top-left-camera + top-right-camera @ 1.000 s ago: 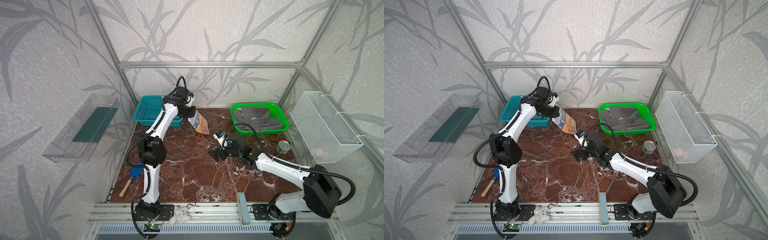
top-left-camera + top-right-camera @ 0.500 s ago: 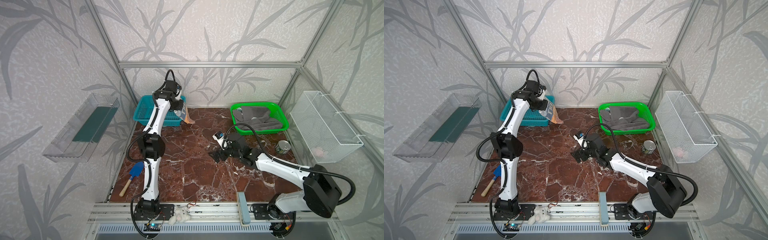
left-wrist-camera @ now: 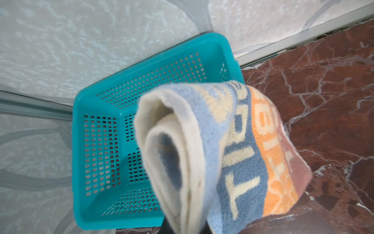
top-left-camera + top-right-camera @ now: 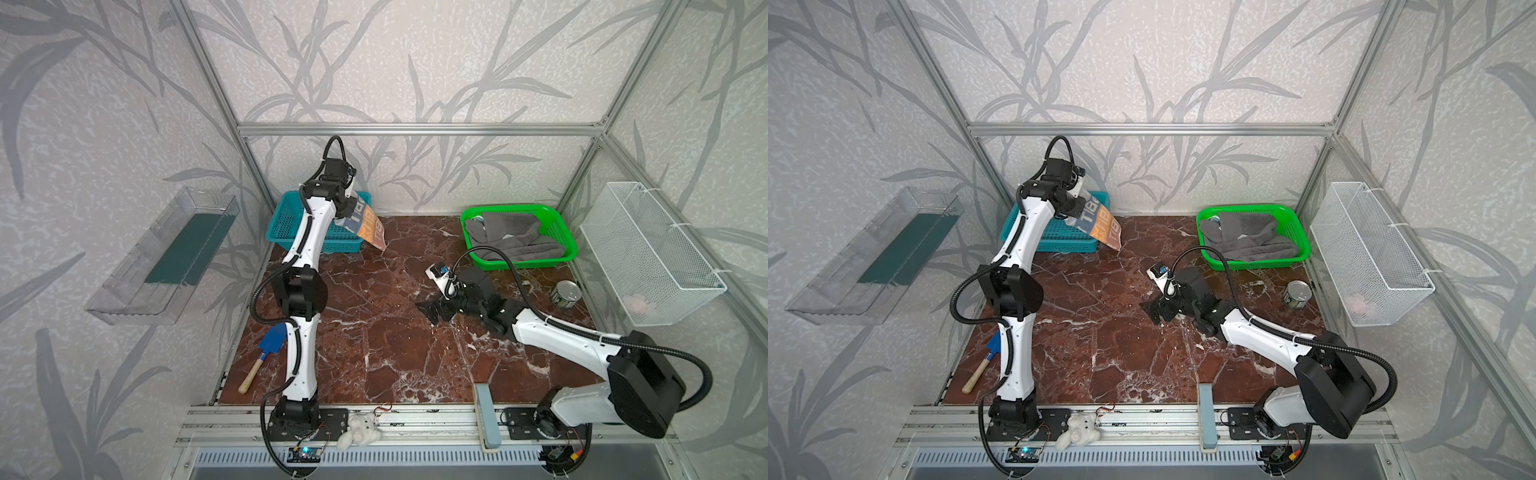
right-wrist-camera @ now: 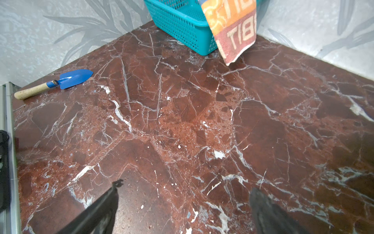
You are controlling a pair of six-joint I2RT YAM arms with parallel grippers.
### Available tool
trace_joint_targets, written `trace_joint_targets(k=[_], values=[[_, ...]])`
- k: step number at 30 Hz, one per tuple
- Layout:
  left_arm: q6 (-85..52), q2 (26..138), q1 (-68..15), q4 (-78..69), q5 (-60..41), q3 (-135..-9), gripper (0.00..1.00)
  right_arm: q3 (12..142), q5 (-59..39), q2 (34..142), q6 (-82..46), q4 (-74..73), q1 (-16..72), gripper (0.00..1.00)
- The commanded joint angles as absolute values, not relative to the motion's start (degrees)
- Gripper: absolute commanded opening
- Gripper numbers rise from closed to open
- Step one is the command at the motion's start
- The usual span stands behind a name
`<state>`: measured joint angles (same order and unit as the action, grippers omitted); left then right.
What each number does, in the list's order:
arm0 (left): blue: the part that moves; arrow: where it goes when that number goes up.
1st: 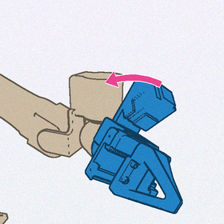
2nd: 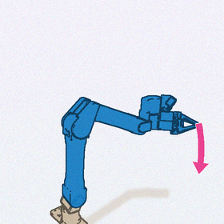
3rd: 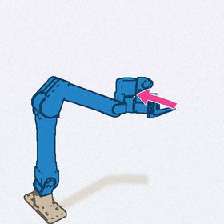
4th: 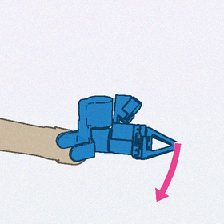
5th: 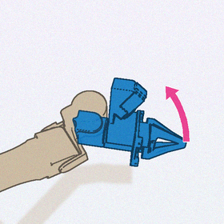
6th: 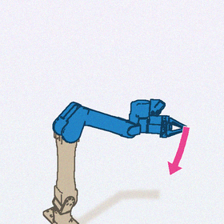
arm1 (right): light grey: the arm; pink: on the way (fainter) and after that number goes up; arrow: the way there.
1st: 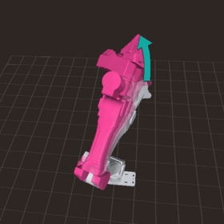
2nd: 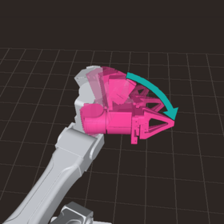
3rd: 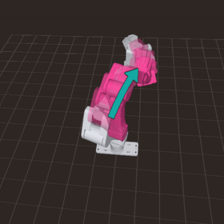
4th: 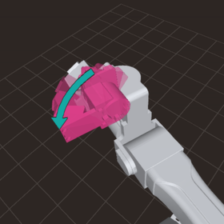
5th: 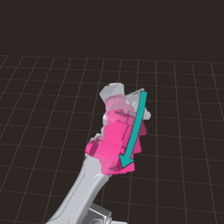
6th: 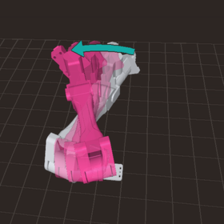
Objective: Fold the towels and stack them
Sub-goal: 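Lower the towel into the teal basket with the left gripper and open it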
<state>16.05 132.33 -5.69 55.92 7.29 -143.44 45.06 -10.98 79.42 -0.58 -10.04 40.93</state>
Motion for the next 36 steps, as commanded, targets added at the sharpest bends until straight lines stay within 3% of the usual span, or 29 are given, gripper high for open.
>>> trace_joint_targets(k=[1, 8, 19, 36], values=[[18.6, 133.7, -4.1, 54.5, 9.4, -145.4, 0.0, 43.4, -10.9, 78.0, -0.8, -18.1, 41.1, 0.99], [18.7, 136.2, -1.5, 52.2, 8.5, -145.5, 0.0, 45.1, -11.1, 79.7, -1.2, -18.4, 41.2, 0.99], [23.4, 141.1, -0.9, 43.1, 19.4, -140.7, 0.0, 47.5, -11.2, 81.8, -1.2, -16.0, 41.3, 0.99], [23.8, 146.1, 3.4, 36.7, 17.9, -138.2, 0.0, 49.6, -10.8, 84.7, -1.8, -16.4, 41.3, 0.99]])
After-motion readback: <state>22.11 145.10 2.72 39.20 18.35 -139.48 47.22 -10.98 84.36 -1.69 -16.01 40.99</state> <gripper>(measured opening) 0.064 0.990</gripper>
